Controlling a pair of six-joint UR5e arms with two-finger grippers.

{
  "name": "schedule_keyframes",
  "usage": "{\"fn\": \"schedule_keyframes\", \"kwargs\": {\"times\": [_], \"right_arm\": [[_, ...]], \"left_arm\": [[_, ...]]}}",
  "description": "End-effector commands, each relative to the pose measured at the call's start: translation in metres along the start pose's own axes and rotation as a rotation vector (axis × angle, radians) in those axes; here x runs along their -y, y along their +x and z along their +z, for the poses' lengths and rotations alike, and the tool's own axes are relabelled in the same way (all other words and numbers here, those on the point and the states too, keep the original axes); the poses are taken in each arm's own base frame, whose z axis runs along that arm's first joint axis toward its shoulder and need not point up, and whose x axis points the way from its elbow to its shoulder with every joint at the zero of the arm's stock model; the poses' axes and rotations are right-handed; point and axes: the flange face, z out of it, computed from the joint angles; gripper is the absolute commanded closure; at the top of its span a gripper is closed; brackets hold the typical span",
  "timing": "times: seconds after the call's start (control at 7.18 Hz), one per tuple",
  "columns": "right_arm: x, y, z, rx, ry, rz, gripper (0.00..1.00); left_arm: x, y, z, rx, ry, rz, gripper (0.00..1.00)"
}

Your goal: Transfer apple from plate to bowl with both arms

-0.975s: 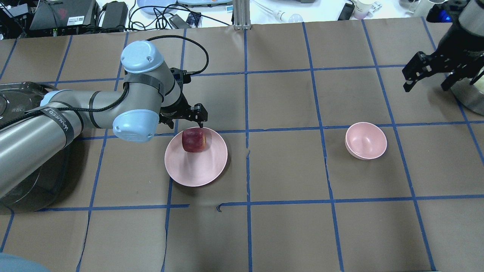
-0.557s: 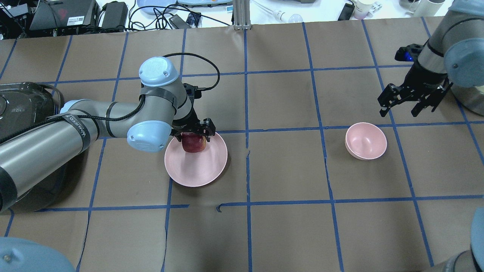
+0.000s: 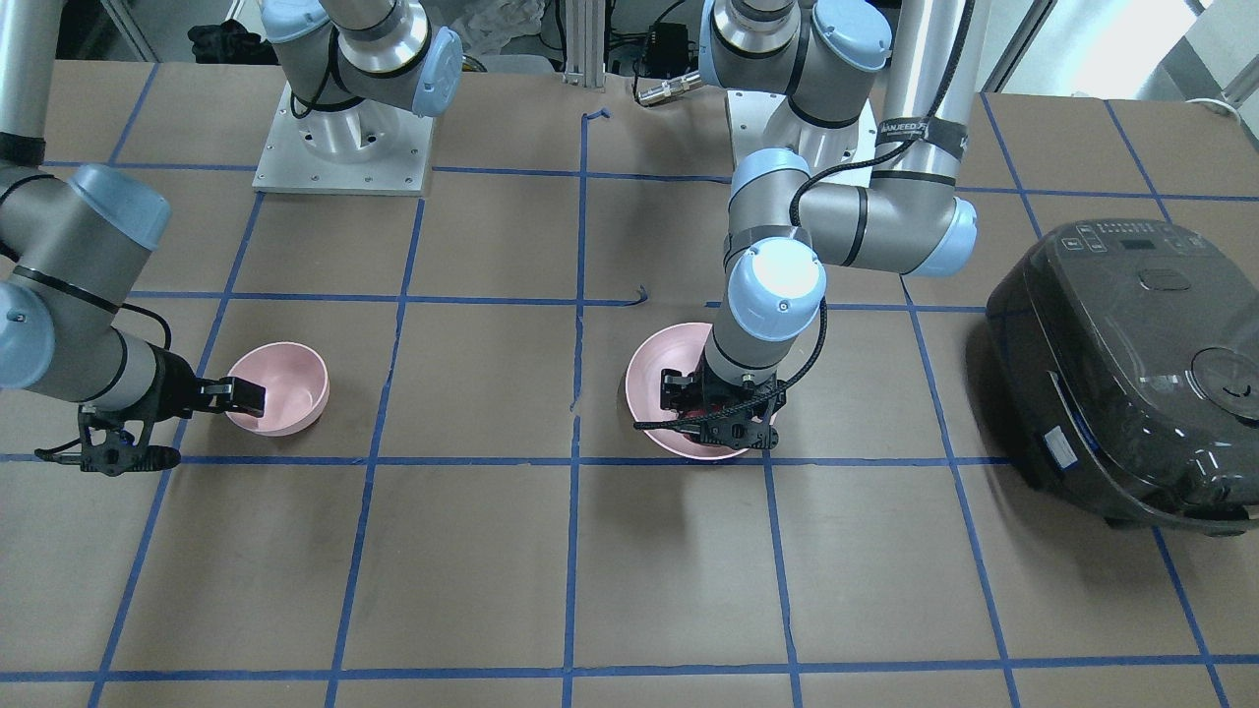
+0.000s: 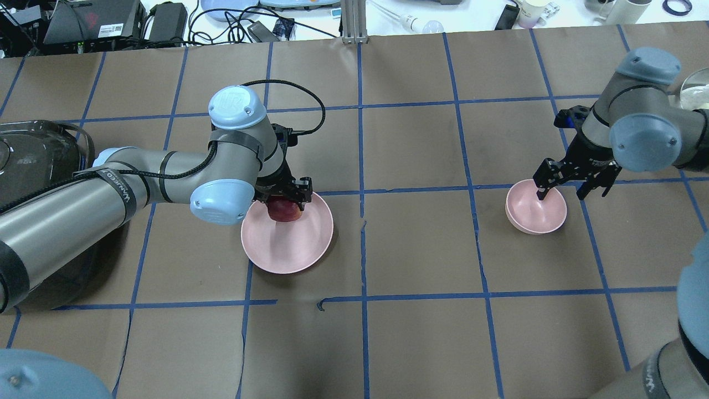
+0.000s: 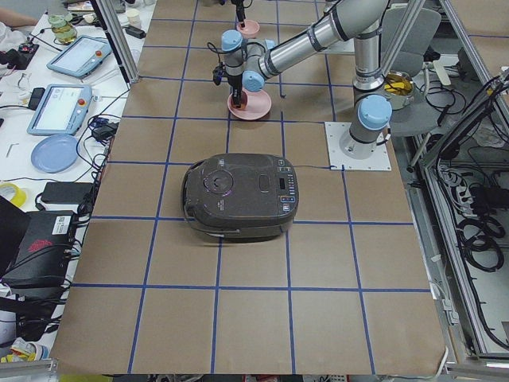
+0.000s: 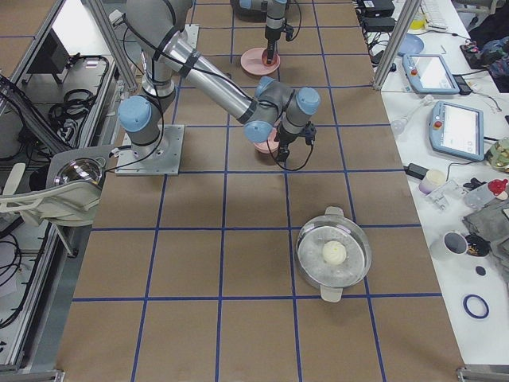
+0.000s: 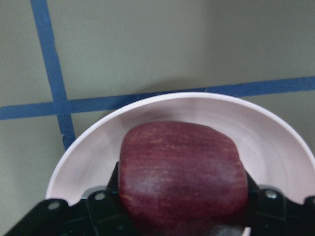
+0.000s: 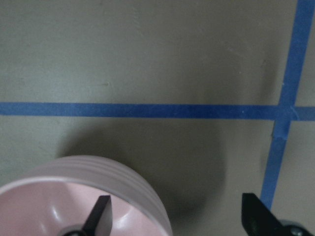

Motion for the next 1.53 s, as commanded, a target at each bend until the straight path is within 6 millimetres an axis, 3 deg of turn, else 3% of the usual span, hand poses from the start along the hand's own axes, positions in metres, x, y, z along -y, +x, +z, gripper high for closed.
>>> {"fn": "schedule_keyframes", "kwargs": {"times": [0.0, 0.14, 0.28, 0.42, 0.84, 0.97, 1.11, 1.39], "right_arm": [[-0.007, -0.003, 0.004, -0.009, -0.008, -0.004, 0.37], [-0.008, -0.004, 0.003, -0.008, -0.012, -0.004, 0.69], [-0.009, -0.004, 0.003, -0.004, -0.022, -0.004, 0.8], [-0.01, -0.004, 0.003, -0.003, -0.024, -0.004, 0.94], [-0.011, -0.008, -0.005, 0.006, -0.02, -0.003, 1.0], [-0.007, -0.019, -0.01, 0.006, -0.004, -0.019, 1.0], [0.001, -0.063, -0.017, 0.034, 0.025, -0.007, 1.0], [-0.002, -0.174, -0.014, 0.066, 0.034, 0.0, 1.0]], "left_arm": [[0.009, 0.025, -0.049, -0.015, 0.091, 0.038, 0.85], [0.011, 0.053, -0.072, -0.034, 0.137, 0.063, 0.85], [0.004, 0.089, -0.078, -0.093, 0.138, 0.006, 0.85], [-0.009, 0.113, -0.087, -0.099, 0.152, 0.014, 0.87], [-0.012, 0.12, -0.083, -0.112, 0.149, 0.006, 0.88], [-0.013, 0.121, -0.09, -0.119, 0.158, 0.01, 0.88], [-0.012, 0.119, -0.095, -0.12, 0.166, 0.017, 0.88], [-0.013, 0.118, -0.095, -0.12, 0.17, 0.02, 0.88]]}}
